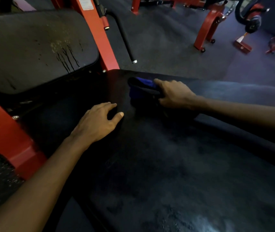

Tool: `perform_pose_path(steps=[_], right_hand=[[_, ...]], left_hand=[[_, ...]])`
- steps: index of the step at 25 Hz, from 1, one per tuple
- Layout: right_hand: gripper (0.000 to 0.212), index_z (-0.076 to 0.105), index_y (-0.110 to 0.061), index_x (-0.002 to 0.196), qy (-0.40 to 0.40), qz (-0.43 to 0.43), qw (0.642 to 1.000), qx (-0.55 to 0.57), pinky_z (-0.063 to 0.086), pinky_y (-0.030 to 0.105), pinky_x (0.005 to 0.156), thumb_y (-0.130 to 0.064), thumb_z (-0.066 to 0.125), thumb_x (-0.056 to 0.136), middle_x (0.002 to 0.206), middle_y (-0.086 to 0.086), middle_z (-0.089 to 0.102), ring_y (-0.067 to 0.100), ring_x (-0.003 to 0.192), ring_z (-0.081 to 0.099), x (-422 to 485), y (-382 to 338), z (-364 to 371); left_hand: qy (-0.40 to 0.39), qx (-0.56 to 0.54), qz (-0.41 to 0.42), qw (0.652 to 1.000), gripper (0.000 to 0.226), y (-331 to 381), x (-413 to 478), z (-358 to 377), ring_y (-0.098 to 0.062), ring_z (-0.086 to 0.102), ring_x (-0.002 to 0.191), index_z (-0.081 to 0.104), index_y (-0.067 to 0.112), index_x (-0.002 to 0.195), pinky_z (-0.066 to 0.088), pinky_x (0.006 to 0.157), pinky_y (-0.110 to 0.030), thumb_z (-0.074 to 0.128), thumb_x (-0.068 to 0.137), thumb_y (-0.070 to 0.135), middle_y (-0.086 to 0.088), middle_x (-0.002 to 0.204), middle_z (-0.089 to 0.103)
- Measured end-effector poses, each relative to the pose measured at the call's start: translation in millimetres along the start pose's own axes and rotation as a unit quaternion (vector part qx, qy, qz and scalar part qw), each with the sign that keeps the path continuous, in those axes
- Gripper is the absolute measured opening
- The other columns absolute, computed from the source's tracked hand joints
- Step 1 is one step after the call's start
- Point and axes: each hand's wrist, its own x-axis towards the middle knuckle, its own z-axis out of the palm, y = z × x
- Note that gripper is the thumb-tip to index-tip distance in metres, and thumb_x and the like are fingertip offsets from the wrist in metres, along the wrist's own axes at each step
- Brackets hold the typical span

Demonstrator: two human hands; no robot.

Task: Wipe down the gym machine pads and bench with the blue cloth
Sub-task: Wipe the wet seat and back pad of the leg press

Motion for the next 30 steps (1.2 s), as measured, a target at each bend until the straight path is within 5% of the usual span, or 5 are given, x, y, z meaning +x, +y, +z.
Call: perform_pose_path(steps=[4,11,17,25,30], right_hand=[[0.048,0.041,-0.031,0.127,0.009,-0.103,0.994,-0.025,0.047,0.04,0.084,-0.031,0.062,0.084,0.12,0.004,0.066,0.033,0.104,0.064,-50.2,-42.1,18.5],[0.05,0.045,-0.026,0.129,0.009,0.027,1.0,0.012,0.045,0.041,0.083,-0.035,0.064,0.085,0.121,0.016,0.066,0.038,0.105,0.064,22.2,-22.0,5.3],[0.024,0.041,-0.033,0.104,-0.008,-0.147,0.989,-0.002,0.034,0.033,0.072,-0.038,0.06,0.091,0.108,0.003,0.069,0.032,0.1,0.064,-25.8,-89.7,29.8],[0.046,0.049,-0.022,0.129,0.011,-0.046,0.999,0.018,0.045,0.04,0.082,-0.034,0.062,0.087,0.12,0.015,0.065,0.04,0.11,0.062,105.7,-151.1,62.0],[0.042,0.048,-0.027,0.127,0.001,-0.167,0.985,0.04,0.049,0.041,0.084,-0.039,0.06,0.088,0.115,0.012,0.068,0.039,0.105,0.064,73.2,-185.0,80.1]], left_hand=[[0.007,-0.07,0.017,0.997,0.041,-1.8,-10.4,-6.2,-0.014,0.053,0.126,0.057,0.036,0.13,0.044,0.102,-0.036,0.055,0.092,0.047,0.011,0.134,0.057],[-0.042,-0.004,-0.019,0.999,0.056,-23.2,-24.9,-14.8,-0.013,0.021,0.149,0.034,0.038,0.151,0.018,0.119,-0.036,0.04,0.099,0.057,0.008,0.162,0.025],[-0.016,0.008,-0.076,0.997,0.055,-83.4,-33.4,-30.6,-0.017,0.026,0.148,0.039,0.04,0.148,0.022,0.121,-0.042,0.039,0.097,0.059,0.003,0.16,0.03],[0.038,-0.01,-0.07,0.997,0.05,-87.2,-35.9,-26.5,-0.012,0.024,0.147,0.041,0.04,0.148,0.016,0.118,-0.031,0.043,0.099,0.052,0.008,0.159,0.032],[0.054,-0.018,-0.124,0.991,0.05,-111.0,-34.9,-31.4,-0.025,0.048,0.132,0.058,0.019,0.136,0.038,0.11,-0.035,0.047,0.098,0.05,-0.006,0.142,0.054]])
